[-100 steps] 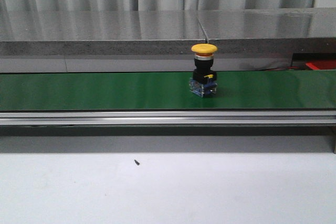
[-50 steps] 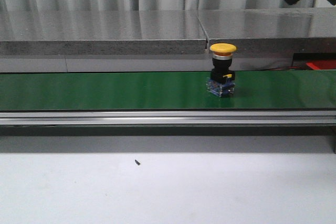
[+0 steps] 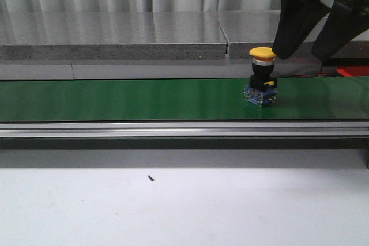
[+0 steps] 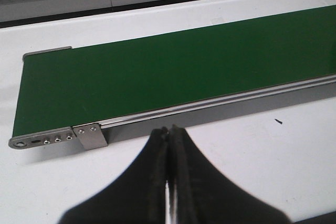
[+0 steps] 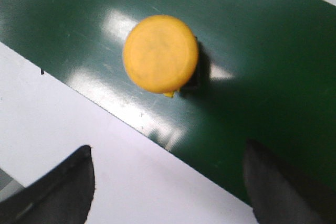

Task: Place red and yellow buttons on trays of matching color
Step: 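Lower the right gripper onto the yellow button on the belt and grasp it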

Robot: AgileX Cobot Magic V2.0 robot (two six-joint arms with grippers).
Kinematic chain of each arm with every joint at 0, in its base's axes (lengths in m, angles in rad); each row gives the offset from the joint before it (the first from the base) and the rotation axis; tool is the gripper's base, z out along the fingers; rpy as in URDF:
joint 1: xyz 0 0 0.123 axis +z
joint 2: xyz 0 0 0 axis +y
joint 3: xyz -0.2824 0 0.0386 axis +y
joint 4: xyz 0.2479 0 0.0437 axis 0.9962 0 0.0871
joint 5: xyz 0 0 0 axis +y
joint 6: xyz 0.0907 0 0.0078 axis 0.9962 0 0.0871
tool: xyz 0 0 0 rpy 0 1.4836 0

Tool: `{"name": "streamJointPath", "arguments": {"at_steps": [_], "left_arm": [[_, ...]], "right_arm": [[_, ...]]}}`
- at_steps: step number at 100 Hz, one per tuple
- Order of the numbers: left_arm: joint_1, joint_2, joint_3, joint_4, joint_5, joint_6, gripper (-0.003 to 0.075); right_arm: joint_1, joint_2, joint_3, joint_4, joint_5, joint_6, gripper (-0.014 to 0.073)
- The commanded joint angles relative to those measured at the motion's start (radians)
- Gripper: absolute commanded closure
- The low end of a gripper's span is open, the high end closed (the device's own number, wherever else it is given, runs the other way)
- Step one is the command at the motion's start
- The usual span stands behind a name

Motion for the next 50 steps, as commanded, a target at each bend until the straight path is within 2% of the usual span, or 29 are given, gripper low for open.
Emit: {"name": "streamJointPath", "arguments": {"at_steps": [1, 35, 42, 50], "left_arm": [[-0.008, 0.004, -0.026, -0.018, -0.076, -0.007, 0.0739], [-0.008, 0.004, -0.026, -0.018, -0.076, -0.007, 0.0739], [-0.008, 0.004, -0.026, -0.018, -0.076, -0.007, 0.0739], [-0.008, 0.004, -0.026, -0.018, -0.076, -0.007, 0.0739]], "right_arm": [[0.002, -0.016, -0.022, 0.038, -0.061, -0.023, 0.0011], [0.002, 0.051, -0.022, 0.100, -0.213, -0.075, 0.0015], [0.002, 0.051, -0.022, 0.099, -0.244, -0.075, 0.0062], [0.002, 0.051, -0.022, 0.099, -0.251, -0.075, 0.0190]]}}
